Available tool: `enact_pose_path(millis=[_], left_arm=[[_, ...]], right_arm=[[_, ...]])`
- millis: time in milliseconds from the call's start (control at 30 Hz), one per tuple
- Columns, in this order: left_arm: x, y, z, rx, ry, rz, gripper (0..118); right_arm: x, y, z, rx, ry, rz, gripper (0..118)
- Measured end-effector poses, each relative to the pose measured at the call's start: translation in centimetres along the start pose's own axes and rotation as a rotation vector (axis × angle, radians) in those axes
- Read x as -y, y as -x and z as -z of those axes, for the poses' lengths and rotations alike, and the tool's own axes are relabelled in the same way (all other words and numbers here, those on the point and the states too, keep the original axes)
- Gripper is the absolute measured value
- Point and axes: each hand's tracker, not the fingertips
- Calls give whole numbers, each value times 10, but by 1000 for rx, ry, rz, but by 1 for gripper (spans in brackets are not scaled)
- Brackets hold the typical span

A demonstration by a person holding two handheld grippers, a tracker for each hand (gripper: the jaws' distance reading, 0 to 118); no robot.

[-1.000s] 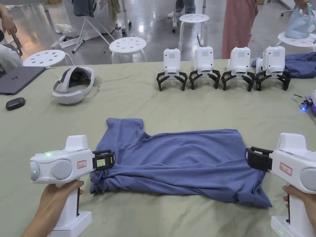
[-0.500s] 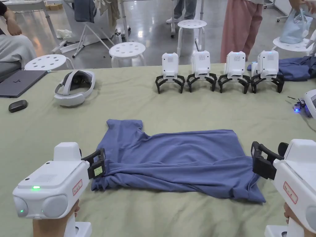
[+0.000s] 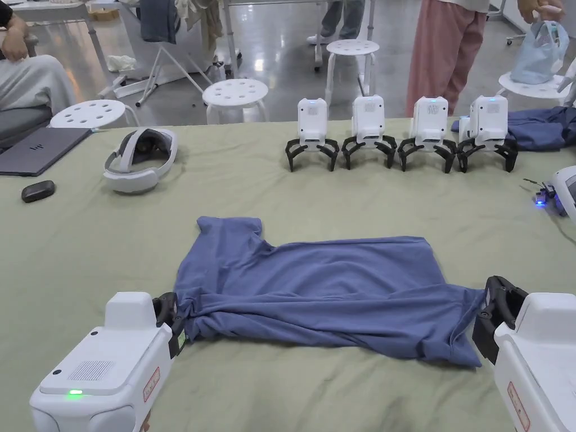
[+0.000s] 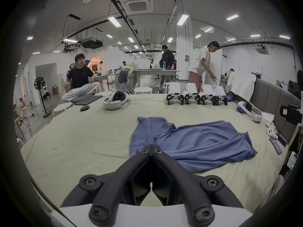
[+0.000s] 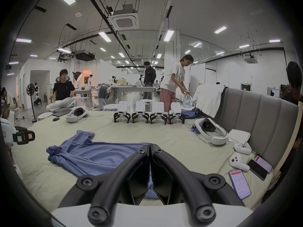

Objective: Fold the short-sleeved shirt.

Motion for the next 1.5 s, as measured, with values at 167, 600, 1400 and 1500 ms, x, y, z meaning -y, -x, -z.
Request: enact_pose_path(millis=[167, 600, 1400, 1500], left_arm=[[-1, 2, -2, 16, -2, -8, 0], [-24, 11, 32, 27, 139, -28, 0], [14, 50, 169, 47, 576, -128, 99], [18, 48, 166, 50, 600, -131, 97]], right_arm=[[1, -2, 2, -4, 9, 17, 4], [0, -5, 16, -11, 32, 18, 4], [22, 0, 68, -28, 155, 31, 5], [24, 0, 68, -29, 163, 32, 5]])
